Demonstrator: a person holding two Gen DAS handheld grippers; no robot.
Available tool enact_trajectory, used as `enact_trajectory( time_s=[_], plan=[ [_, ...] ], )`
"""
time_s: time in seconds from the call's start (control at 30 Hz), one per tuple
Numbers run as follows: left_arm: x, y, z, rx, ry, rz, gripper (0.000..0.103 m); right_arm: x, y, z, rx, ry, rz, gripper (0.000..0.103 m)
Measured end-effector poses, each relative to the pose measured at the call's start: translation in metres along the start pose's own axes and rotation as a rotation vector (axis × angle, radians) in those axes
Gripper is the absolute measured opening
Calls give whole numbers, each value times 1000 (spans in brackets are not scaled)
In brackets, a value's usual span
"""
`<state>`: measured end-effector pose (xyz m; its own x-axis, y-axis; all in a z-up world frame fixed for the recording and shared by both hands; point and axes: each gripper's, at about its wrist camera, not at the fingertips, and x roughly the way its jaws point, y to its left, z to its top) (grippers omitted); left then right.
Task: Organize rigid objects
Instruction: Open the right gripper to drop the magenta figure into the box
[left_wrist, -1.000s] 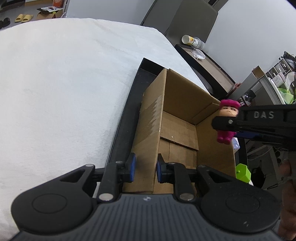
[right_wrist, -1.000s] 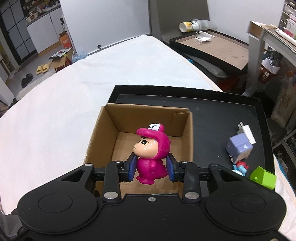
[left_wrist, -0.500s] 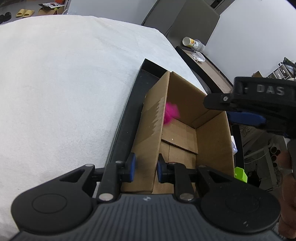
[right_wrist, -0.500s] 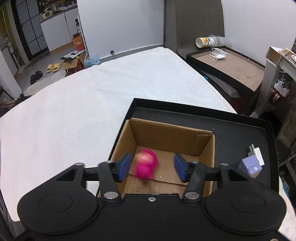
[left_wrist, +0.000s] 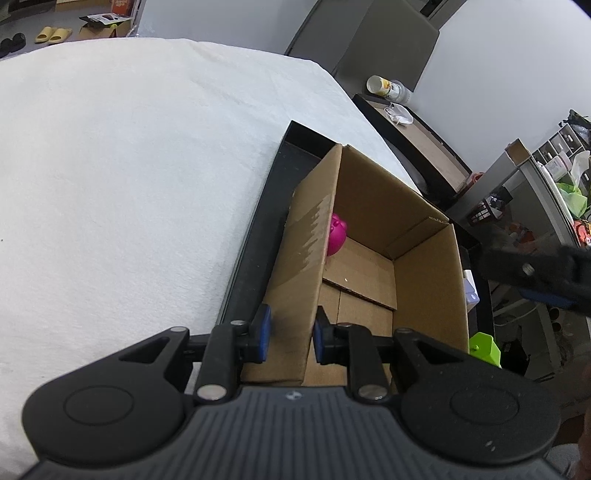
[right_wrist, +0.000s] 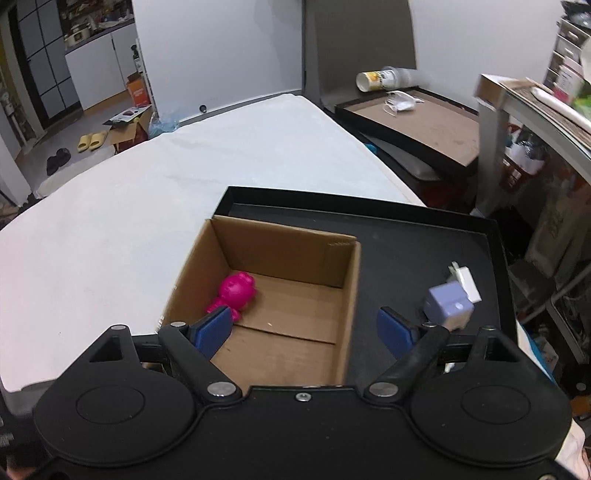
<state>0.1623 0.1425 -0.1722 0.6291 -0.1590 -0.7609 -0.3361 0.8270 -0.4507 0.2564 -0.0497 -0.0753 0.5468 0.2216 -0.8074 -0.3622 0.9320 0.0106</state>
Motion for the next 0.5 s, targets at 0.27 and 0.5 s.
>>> enact_trajectory(
  time_s=[0.27, 0.5],
  plan=[
    [-1, -3, -1, -3, -7, 14, 21, -19, -42, -10, 62, -17, -42, 85],
    [-1, -6, -1, 10, -5, 27, 21, -28, -81, -22, 116, -7, -78, 85]
  ],
)
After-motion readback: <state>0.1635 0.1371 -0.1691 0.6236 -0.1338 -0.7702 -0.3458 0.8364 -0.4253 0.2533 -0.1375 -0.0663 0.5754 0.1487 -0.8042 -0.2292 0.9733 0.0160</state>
